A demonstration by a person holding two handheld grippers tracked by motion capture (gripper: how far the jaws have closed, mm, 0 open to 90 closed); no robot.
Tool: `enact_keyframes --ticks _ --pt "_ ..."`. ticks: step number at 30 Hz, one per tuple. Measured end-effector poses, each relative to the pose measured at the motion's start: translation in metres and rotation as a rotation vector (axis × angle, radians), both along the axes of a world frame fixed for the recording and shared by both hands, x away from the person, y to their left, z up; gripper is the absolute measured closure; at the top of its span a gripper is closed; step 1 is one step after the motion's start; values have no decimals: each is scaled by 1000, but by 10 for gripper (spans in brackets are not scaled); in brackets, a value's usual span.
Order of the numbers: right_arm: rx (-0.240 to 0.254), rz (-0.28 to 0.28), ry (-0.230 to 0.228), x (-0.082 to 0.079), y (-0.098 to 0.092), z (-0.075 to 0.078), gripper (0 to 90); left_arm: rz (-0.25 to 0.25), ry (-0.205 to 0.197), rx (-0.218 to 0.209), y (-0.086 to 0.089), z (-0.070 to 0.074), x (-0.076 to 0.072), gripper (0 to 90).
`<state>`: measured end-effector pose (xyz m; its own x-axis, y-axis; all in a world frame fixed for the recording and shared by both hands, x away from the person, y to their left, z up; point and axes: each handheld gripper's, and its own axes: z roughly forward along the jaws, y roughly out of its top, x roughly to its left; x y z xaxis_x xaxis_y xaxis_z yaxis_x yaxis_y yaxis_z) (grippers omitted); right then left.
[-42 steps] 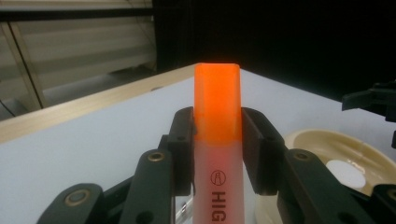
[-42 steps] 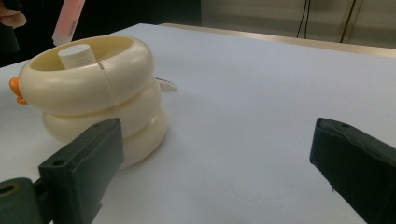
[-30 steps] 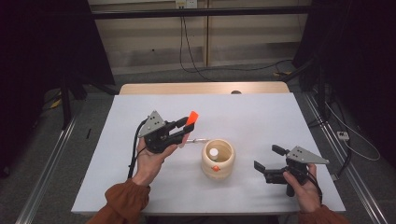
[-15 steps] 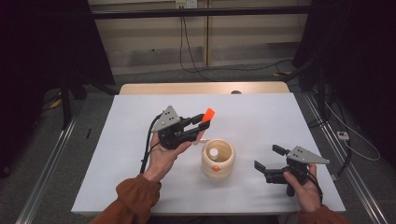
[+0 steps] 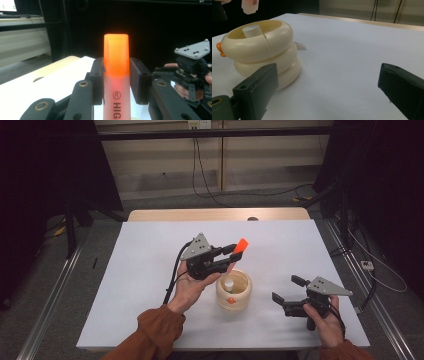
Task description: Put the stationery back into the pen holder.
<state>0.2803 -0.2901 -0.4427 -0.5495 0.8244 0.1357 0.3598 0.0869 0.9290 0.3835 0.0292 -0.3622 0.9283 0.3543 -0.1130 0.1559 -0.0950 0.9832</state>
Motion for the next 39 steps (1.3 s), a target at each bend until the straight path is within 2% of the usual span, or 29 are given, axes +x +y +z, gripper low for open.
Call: enact_keyframes --ticks 7,12,19,26,34,39 --pt "1 1 1 0 0 0 27 -23 7 18 -10 -8 1 671" --pt "4 -2 1 0 0 0 27 -22 23 20 -13 -14 2 670" --pt "2 -1 4 0 0 0 27 -33 21 22 -17 -15 3 670" --pt "2 -1 4 0 0 -1 27 -53 30 27 -29 -16 5 670" --pt "1 2 1 0 0 0 27 -56 48 74 -32 -22 7 670" --pt "1 0 4 0 0 -1 27 -53 83 95 -28 -27 10 669"
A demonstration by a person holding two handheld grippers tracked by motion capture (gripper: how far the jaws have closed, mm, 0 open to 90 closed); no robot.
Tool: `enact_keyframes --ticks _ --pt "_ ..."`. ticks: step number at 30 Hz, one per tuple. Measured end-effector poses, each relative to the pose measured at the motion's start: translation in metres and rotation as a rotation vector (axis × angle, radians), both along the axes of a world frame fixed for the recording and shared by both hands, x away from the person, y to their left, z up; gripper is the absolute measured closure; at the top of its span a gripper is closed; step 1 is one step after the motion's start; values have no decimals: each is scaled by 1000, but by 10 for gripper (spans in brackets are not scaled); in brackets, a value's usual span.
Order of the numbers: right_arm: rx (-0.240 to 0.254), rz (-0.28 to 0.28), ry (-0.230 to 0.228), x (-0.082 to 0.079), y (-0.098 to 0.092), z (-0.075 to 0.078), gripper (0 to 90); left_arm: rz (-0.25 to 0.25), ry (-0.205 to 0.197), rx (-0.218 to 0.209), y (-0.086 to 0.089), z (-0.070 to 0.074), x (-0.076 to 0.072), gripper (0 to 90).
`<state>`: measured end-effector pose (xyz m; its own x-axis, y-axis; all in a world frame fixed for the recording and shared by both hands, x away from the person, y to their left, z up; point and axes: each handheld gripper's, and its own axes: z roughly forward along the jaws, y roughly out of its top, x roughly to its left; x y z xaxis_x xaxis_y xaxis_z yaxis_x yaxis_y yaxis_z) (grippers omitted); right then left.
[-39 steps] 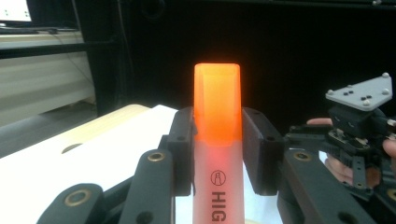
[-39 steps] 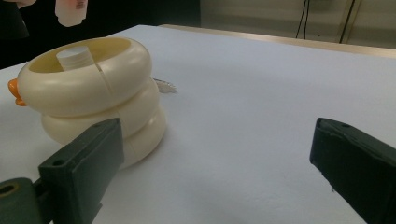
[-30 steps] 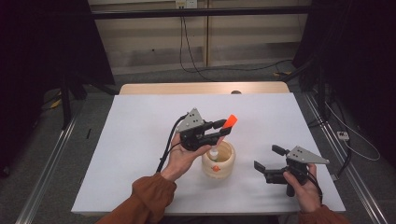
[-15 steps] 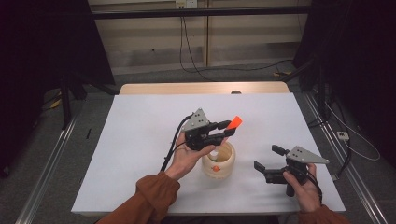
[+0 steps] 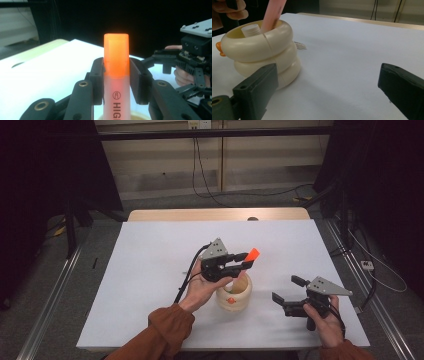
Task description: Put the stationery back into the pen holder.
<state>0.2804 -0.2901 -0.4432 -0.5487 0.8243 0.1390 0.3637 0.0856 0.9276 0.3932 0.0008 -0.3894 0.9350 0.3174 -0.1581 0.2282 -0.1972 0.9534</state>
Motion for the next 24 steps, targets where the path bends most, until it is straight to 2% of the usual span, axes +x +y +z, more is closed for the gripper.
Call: enact_keyframes --ticks 4,9,13,16,19,21,24 --pt "-1 1 1 0 0 0 27 -6 17 4 1 -2 1 667" --pt "-1 1 1 0 0 0 27 -3 17 11 3 -1 0 645" --pt "-1 2 1 0 0 0 27 8 37 4 6 0 1 552" --pt "-1 2 1 0 0 0 27 22 53 4 8 1 2 424" --pt "-1 2 2 0 0 0 27 31 54 11 11 3 3 365" --pt "2 1 3 0 1 0 27 35 74 2 13 5 4 280" --pt "2 1 3 0 1 0 27 48 73 25 18 7 5 220"
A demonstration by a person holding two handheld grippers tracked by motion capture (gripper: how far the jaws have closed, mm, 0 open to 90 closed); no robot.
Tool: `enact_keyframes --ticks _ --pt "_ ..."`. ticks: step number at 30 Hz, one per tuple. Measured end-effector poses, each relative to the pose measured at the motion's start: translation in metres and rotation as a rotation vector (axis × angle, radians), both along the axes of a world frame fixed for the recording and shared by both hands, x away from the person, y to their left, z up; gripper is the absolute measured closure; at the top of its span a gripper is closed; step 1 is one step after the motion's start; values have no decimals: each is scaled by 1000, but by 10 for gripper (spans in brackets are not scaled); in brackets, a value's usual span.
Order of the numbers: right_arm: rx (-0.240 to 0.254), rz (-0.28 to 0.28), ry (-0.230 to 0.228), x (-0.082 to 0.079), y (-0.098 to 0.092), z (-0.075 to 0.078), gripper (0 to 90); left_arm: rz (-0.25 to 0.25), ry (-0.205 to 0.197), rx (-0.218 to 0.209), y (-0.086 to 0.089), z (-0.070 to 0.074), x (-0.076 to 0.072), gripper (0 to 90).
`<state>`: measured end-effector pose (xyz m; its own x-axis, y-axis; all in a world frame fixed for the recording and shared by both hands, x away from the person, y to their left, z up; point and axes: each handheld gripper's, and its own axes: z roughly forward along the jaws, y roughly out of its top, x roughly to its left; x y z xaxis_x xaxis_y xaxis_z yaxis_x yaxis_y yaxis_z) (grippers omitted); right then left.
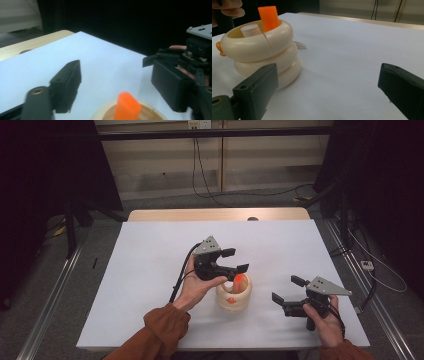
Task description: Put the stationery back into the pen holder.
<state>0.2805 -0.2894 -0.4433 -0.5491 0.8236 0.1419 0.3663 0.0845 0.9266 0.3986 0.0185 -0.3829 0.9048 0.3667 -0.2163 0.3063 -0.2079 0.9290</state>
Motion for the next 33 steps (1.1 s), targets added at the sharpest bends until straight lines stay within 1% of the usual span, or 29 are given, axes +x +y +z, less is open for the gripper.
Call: enact_keyframes --ticks 2,3,5,8,10,13,15,22,26,28,30,33 --pt "-2 1 -1 0 0 0 27 5 3 6 3 1 2 176" --pt "0 0 0 0 0 0 27 14 -2 12 5 2 2 167" --pt "0 -1 0 0 0 0 27 29 -2 10 9 3 4 125" --pt "0 -1 0 0 0 0 27 54 -1 3 16 6 7 99" --pt "0 -1 0 0 0 0 27 66 5 7 20 7 9 74" --pt "0 -1 1 0 0 0 27 75 -2 23 25 8 10 68" --pt "-1 -1 1 0 0 0 27 82 -2 23 28 9 11 61" --pt "0 -1 1 0 0 0 27 84 -26 56 38 10 12 41" --pt "-1 -1 2 0 0 0 27 97 -23 62 46 11 14 39" --pt "-1 -1 2 0 0 0 27 98 -19 73 52 10 15 39" --pt "-1 -1 2 0 0 0 27 112 -16 80 57 9 16 42" --pt "-1 -2 2 0 0 0 27 119 -12 100 66 6 17 41"
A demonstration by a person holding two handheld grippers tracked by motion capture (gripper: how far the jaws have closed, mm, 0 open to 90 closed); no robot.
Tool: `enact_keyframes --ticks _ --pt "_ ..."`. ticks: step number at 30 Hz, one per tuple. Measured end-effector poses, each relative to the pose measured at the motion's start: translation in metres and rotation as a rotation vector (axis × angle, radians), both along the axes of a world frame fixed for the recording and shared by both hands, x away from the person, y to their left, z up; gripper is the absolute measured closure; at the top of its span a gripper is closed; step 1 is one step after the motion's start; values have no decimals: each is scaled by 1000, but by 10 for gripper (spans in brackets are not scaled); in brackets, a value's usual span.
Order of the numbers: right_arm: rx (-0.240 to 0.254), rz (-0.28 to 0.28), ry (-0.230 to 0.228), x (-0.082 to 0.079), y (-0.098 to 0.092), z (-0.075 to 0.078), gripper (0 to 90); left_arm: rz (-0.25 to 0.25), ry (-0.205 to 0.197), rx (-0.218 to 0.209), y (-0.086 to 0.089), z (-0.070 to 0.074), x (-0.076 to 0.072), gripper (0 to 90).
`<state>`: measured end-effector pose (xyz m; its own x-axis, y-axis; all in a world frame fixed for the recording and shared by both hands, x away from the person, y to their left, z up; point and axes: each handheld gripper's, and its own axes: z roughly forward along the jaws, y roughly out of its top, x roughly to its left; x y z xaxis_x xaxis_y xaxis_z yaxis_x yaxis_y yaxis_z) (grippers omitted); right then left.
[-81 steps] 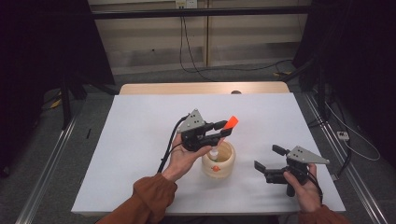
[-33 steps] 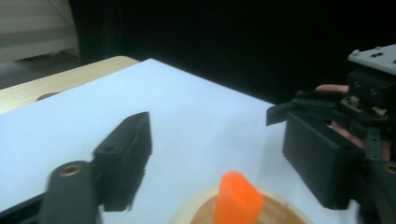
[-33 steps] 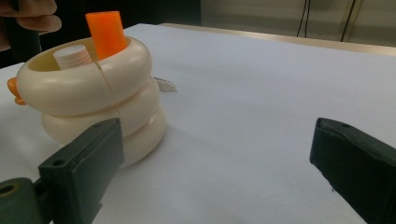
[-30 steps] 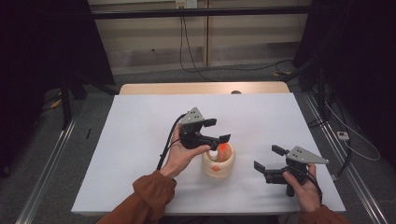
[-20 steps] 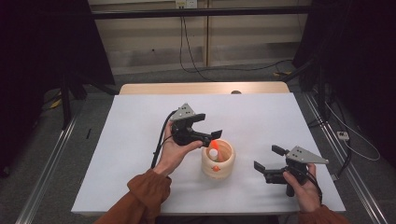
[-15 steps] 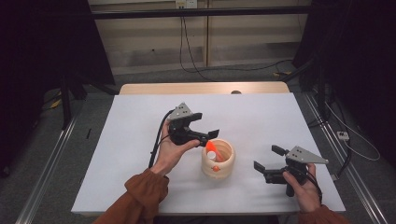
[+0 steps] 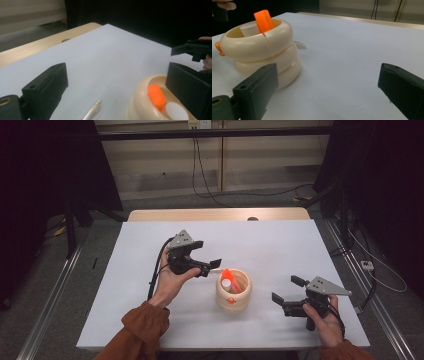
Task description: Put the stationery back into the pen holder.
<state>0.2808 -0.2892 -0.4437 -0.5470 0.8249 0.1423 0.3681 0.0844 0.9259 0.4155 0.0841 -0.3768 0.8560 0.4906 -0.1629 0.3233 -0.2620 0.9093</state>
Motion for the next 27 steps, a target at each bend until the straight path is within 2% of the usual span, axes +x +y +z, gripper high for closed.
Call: enact_keyframes --ticks 5,7,10,12,14,19,27 --pt "1 0 1 0 0 0 28 16 18 25 14 -5 4 37" --pt "1 1 1 0 0 0 27 31 6 33 19 -7 5 40" --pt "-1 3 -2 0 0 0 27 41 18 30 25 -11 7 50" --pt "-1 3 -2 0 0 0 27 58 11 46 29 -12 7 50" --pt "-2 5 -2 0 0 0 27 62 22 49 33 -13 9 51" --pt "-2 4 -1 0 0 0 27 85 51 93 38 -20 15 54" --pt "-2 5 -1 0 0 0 27 78 82 145 43 -29 22 54"
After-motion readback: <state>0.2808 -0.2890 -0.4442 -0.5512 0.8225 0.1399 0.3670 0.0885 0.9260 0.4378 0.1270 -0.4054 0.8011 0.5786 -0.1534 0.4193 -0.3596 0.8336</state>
